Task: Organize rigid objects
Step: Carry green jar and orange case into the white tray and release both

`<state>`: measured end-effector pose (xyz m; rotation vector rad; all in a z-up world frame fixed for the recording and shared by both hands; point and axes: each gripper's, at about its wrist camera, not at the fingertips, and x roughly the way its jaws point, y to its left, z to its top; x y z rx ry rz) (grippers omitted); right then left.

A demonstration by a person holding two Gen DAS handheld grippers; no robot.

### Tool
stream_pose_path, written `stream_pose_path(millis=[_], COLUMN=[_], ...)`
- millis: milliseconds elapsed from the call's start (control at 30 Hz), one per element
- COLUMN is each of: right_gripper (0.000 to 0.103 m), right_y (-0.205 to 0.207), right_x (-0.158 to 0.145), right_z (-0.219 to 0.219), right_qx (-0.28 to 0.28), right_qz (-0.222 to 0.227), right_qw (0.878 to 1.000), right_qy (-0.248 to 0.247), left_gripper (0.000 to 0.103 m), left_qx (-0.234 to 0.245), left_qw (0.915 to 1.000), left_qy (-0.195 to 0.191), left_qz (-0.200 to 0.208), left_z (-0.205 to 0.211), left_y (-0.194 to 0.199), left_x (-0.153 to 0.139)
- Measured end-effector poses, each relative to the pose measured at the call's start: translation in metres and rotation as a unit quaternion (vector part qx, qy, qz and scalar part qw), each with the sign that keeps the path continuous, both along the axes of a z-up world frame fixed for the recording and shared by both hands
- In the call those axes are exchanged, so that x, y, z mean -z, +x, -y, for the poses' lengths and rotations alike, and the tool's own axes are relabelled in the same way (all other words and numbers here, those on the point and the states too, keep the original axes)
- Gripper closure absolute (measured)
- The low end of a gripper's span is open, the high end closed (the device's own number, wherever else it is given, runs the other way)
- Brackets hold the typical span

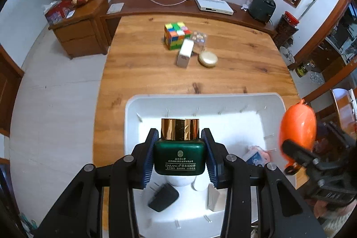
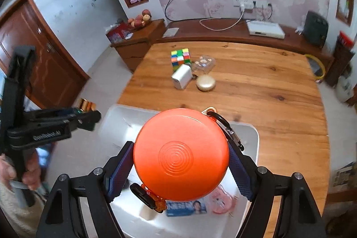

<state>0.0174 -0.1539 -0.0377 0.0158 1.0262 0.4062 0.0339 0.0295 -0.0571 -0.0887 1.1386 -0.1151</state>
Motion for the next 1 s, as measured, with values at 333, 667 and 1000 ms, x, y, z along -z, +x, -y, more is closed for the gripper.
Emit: stream_pose_path(millis=[333, 667, 1000], right_gripper=[0.022, 0.022, 0.022], right_y=[-0.016, -0.022, -0.006], right_x=[0.085, 0.096, 0.116], right_z=[-0.011, -0.02, -0.009], right_qx=[0.036, 0.027, 0.02], right_qz=[-0.034, 0.002, -0.09], right_qw=[0.998, 0.997, 0.996], right_qy=[-0.045, -0.07, -0.018], left_gripper=[0.06, 0.06, 0.06], left_qx=[-0.005, -0.016, -0.021], left_qw=[0.9983, 0.9972, 0.9956], left_qy=[0.01, 0.038, 0.048], left_qz=[-0.056, -0.062, -0.077], left_z=[0.024, 0.029, 0.03], left_y=[-0.009, -0.01, -0.008], left_x=[0.072, 0.095, 0.106])
